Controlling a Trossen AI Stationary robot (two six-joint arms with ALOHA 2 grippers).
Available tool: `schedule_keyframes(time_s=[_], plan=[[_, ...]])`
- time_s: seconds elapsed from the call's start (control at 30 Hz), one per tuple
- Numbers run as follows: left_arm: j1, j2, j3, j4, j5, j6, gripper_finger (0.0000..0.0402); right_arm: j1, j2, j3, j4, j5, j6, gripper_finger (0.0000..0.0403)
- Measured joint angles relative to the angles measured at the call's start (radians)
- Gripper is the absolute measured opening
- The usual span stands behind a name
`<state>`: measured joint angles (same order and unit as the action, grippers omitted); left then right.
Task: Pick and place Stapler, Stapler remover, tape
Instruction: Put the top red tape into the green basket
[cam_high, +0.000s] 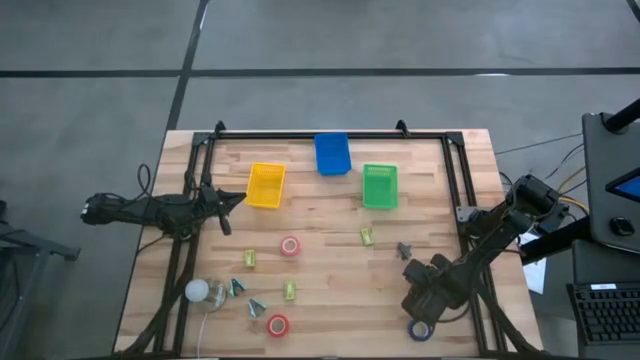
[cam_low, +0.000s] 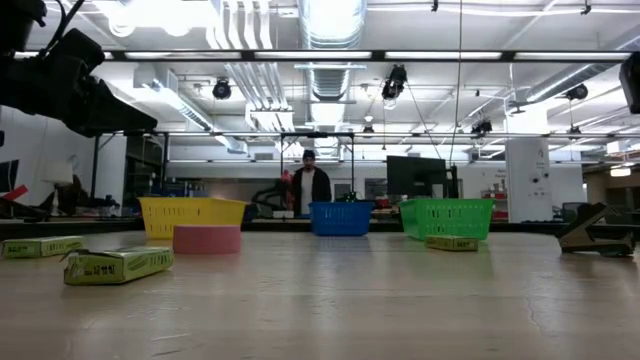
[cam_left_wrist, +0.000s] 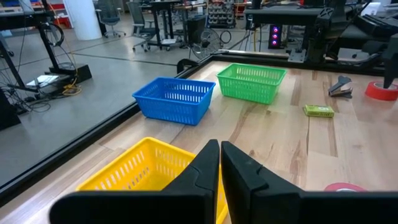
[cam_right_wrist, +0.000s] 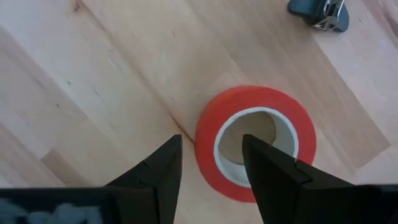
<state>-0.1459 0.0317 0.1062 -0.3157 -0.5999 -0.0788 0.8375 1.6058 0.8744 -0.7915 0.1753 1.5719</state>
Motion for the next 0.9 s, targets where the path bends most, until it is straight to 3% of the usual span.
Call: schedule_keyframes(time_s=[0.4,0.7,0.9], plan=[[0.0,0.0,0.0,0.0,0.0,0.0,0.0021,-0.001,0.006,-0.045,0.093,0.001,-0.002,0.0108],[0.0,0.0,0.0,0.0,0.0,0.0,0.0021,0.0,0.005,-0.045,0.096,0.001,-0.015,0.0048],[0.0,0.0,0.0,0.001,0.0,0.0,0.0021,0.0,0.001,-0.044,0.094,0.007,-0.027,0.0045]])
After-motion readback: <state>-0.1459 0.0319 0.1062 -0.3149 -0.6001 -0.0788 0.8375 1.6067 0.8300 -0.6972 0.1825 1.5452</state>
